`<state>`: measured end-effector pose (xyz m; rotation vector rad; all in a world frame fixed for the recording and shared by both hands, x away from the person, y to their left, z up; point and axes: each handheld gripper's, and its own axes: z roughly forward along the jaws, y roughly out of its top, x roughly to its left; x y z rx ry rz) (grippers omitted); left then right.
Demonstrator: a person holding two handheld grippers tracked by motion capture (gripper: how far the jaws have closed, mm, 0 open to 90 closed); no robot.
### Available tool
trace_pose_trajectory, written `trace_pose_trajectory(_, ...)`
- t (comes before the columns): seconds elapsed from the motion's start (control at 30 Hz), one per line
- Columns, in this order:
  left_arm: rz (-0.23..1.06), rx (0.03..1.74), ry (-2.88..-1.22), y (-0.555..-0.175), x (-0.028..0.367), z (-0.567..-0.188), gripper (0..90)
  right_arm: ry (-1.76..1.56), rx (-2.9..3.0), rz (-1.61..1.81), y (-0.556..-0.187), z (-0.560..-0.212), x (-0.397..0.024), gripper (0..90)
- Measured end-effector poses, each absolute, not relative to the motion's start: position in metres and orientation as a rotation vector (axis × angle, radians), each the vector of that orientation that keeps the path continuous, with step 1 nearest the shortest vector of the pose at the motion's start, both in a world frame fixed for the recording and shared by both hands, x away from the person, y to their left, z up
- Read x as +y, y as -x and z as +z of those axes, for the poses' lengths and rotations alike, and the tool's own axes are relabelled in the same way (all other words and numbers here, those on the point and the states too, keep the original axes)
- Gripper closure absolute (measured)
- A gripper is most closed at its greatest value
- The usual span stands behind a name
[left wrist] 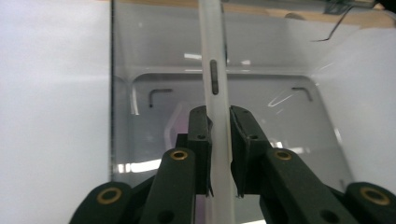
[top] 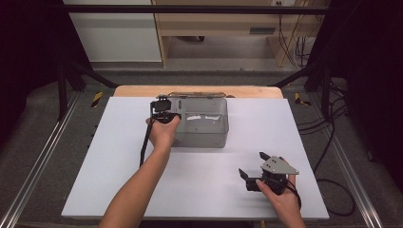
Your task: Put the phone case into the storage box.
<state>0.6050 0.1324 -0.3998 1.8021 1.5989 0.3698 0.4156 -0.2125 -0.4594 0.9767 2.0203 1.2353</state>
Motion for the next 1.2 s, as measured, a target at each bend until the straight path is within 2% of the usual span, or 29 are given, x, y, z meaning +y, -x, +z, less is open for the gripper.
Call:
trace_pose_trajectory(0.47,0.361,1.601,-1.842,-0.6134,0.1372,-0.4052,71.4,-0.983,2.035,1.225,-0.4164,-0.4609,-0.2116,6.1)
trace_pose_trajectory(0.63,0.385,1.598,-1.845,-0.6132,0.1351,-0.4042,65.5,-0.980,2.040,1.224,-0.4165,-0.4612,-0.2114,6.1)
trace_pose_trajectory(0.73,0.379,1.595,-1.857,-0.6132,0.1356,-0.4043,67.2,-0.977,2.043,1.224,-0.4163,-0.4613,-0.2109,6.1)
trace_pose_trajectory(1.2,0.423,1.565,-1.886,-0.6090,0.1344,-0.3993,64.4,-0.971,2.060,1.222,-0.4162,-0.4622,-0.2090,6.1)
